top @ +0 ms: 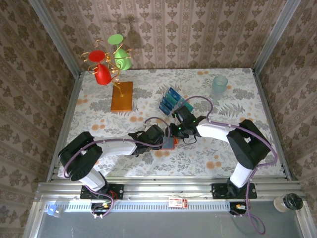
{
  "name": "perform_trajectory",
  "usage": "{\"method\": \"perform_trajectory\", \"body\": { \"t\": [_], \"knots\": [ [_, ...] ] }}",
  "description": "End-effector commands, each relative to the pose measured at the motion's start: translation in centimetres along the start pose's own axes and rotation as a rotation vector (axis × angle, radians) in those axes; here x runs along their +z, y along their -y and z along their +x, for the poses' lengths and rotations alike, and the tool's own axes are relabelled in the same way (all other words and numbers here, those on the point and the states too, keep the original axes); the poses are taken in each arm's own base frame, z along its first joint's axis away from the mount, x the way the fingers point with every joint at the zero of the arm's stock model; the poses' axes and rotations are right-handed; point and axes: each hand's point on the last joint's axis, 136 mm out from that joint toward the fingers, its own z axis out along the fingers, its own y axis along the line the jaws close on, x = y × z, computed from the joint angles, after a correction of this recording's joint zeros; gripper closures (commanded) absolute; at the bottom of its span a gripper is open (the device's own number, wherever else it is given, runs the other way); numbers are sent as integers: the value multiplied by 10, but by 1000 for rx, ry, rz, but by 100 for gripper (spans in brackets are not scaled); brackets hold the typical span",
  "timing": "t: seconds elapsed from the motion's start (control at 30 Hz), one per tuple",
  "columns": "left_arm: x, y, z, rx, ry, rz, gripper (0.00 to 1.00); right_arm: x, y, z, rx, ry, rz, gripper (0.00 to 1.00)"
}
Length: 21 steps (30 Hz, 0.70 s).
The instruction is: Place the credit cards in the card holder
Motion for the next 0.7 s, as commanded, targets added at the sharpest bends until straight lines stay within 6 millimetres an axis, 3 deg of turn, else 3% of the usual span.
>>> {"method": "perform_trajectory", "body": {
  "t": [0.0,0.33,0.67],
  "knots": [
    [6,-10,19,27,-51,-36,37,12,5,6,32,-26,-9,66],
    [4,-10,16,25,-42,-32,37,24,1,11,35,-63,-54,70],
    [-3,-7,8,24,-20,-20,34,3,-29,2,-3,-44,-164,69]
  ]
}}
